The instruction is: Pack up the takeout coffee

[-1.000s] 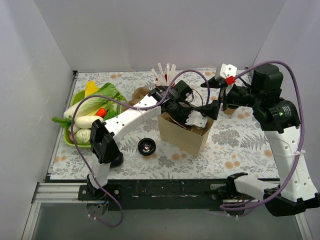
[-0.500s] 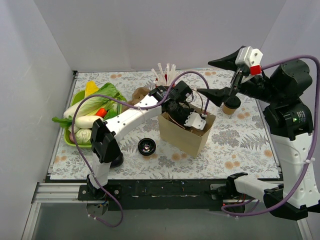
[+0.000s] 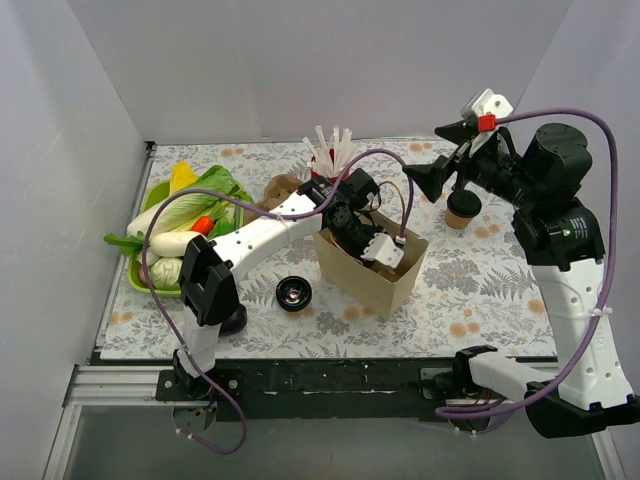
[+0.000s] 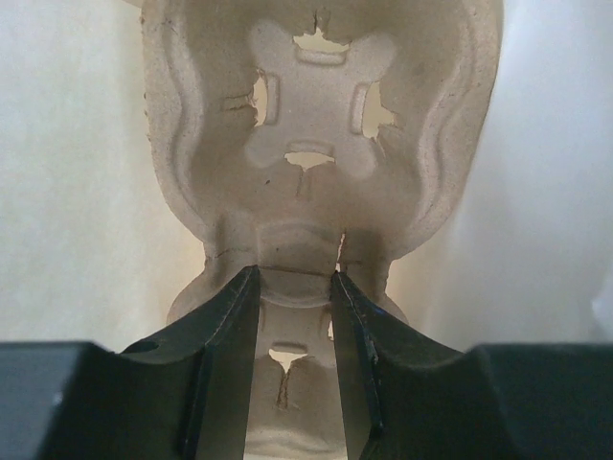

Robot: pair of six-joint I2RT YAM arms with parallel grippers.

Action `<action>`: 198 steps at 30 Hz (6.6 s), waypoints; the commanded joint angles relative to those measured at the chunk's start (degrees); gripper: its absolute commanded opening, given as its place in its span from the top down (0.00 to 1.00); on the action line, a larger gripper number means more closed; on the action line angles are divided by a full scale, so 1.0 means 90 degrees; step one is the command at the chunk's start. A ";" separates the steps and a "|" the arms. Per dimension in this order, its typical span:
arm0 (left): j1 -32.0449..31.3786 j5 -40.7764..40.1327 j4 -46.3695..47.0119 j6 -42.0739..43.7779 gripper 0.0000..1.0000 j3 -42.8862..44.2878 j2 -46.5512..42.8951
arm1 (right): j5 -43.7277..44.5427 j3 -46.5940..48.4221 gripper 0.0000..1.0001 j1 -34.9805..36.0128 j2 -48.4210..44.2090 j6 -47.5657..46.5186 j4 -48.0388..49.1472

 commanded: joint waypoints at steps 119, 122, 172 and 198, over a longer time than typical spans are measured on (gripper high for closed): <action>0.1756 -0.2040 0.4371 -0.6851 0.10 -0.0437 -0.2723 | -0.1907 -0.0645 0.25 -0.1066 0.1983 -0.3001 -0.3394; 0.1814 -0.2050 0.4362 -0.6832 0.10 -0.0437 -0.2713 | -0.1731 -0.0597 0.35 -0.0910 0.2061 -0.2904 -0.3306; 0.2010 -0.1300 0.4469 -0.6724 0.10 -0.1921 -0.3309 | 0.0926 -0.1544 0.99 0.1689 -0.0087 -0.3441 -0.2369; 0.1775 0.3262 0.2312 -0.3883 0.21 -0.0936 -0.2197 | -0.0157 0.0166 0.35 0.0399 0.0343 -0.1653 -0.2514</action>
